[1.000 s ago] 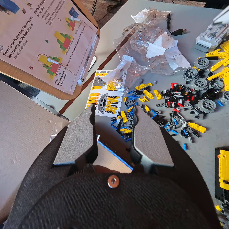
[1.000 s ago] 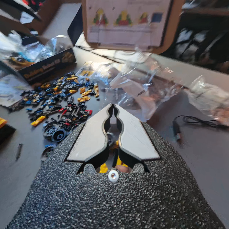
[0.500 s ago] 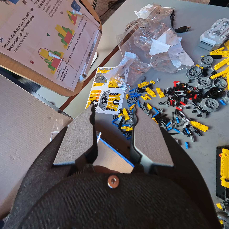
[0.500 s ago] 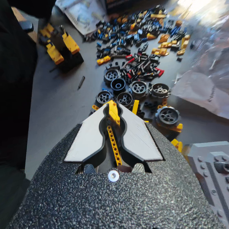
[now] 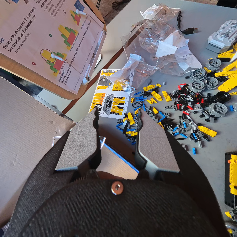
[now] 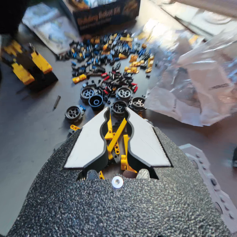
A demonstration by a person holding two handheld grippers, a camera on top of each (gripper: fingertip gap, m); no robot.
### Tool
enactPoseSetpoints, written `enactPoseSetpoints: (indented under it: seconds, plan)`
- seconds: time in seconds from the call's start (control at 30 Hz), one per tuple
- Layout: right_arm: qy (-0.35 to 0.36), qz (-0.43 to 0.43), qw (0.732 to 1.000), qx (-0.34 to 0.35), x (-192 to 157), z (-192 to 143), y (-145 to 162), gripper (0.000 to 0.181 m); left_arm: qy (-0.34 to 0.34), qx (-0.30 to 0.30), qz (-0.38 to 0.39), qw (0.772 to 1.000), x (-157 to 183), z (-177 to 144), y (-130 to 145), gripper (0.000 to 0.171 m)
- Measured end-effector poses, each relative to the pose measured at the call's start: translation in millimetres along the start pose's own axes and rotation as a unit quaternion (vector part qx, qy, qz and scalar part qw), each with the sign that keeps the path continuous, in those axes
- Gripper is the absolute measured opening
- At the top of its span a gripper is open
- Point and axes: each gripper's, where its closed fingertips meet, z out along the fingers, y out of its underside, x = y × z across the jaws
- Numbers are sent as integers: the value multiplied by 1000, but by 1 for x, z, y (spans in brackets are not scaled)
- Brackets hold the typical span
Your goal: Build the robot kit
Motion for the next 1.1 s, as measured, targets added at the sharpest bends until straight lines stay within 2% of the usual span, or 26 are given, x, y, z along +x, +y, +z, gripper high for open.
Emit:
enactPoseSetpoints:
  seconds: [0.1, 0.23, 0.33, 0.43, 0.5, 0.57, 0.63, 0.7, 0.87, 1.0, 1.1]
  plan:
    - [21, 10, 998, 57, 11, -18, -15, 20, -1, 1, -2, 1000, -1, 0, 0, 58]
    - [32, 14, 997, 64, 17, -24, -13, 18, -1, 2, -1, 1000, -1, -1, 0, 58]
    - [-8, 23, 999, 41, 5, -17, -4, 19, -2, 3, -2, 1000, -2, -2, -1, 58]
    - [-68, 16, 997, -20, -18, -9, 21, 18, -2, 4, -2, 1000, -2, -3, -1, 58]
    - [-70, 11, 997, -40, -20, -8, 29, 17, -2, 5, -1, 1000, -2, -3, -1, 58]
    - [-28, 8, 999, -24, -4, -11, 22, 15, -2, 4, -2, 1000, -2, -3, -1, 58]
    - [16, 17, 999, 23, 15, -20, 6, 16, -1, 5, -3, 1000, -2, -3, -1, 58]
    - [94, 27, 993, 69, 44, -35, -7, 19, -1, 5, -2, 1000, -2, -3, -1, 58]
    - [170, 53, 974, 138, 72, -62, -24, 30, -2, 4, -2, 1000, -2, -3, -1, 58]
    - [179, 55, 970, 153, 75, -66, -28, 33, -2, 4, -3, 1000, -3, -3, 0, 58]
    - [159, 60, 975, 143, 70, -54, -26, 43, -3, 3, -2, 1000, -3, -3, 0, 58]
